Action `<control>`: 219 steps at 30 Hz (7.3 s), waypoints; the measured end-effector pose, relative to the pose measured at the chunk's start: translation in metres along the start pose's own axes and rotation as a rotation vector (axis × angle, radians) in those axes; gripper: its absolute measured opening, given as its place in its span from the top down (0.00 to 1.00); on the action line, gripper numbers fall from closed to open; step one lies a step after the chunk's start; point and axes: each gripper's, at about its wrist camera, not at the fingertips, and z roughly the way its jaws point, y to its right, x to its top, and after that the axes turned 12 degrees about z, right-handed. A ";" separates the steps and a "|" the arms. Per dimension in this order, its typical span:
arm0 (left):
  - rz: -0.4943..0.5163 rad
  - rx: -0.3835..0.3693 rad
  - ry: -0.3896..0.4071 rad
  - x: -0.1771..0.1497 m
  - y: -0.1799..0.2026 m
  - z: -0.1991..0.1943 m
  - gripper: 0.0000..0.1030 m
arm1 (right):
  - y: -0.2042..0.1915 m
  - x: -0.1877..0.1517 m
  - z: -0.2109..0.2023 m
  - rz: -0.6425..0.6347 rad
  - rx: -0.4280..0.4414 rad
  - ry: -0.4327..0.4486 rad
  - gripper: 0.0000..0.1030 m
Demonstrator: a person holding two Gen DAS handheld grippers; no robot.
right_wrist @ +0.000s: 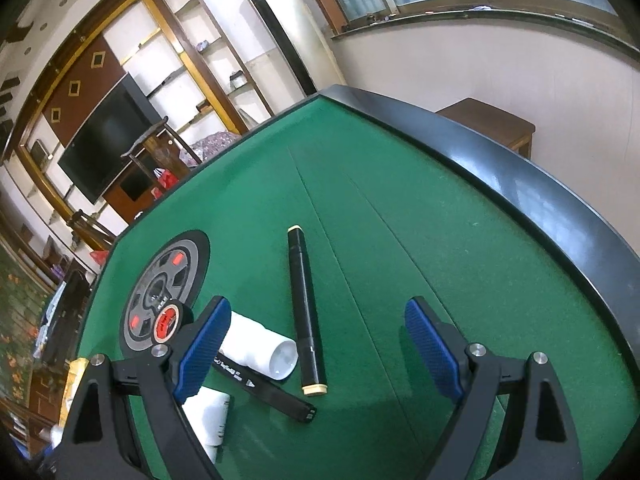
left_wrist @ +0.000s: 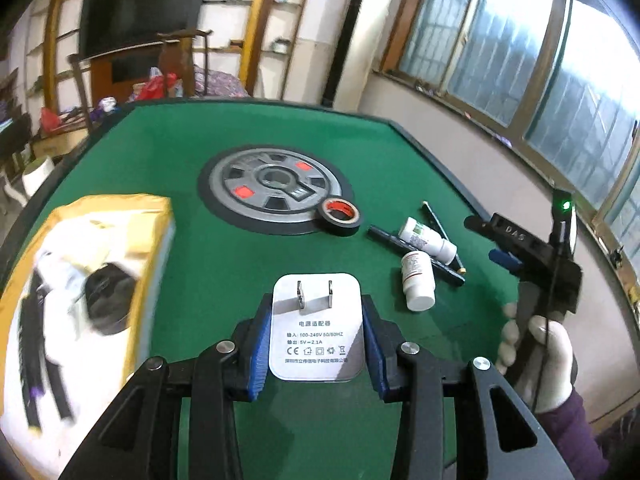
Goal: Organize rigid objects
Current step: 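Drop the charger into the tray with the left tool while the right tool grasps a white bottle, then carry the white bottle into the tray and open the right tool, then move the left tool to the black-and-red tape roll and grasp it, then grasp the green-label white bottle with the right tool while the left tool holds the tape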
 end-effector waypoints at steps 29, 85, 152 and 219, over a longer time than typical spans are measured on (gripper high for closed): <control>-0.153 0.155 0.017 -0.086 -0.124 -0.088 0.59 | -0.084 -0.078 0.025 -0.317 -0.069 -0.280 0.61; -0.418 0.252 0.033 -0.128 -0.220 -0.111 0.23 | -0.311 -0.291 -0.018 -0.745 0.245 -0.574 0.52; 0.078 0.086 -0.214 0.099 0.011 0.203 0.11 | -0.006 0.026 0.012 0.021 0.091 -0.059 0.23; -0.030 0.000 0.014 -0.017 -0.064 -0.044 0.86 | -0.091 -0.036 0.060 -0.512 -0.101 -0.174 0.26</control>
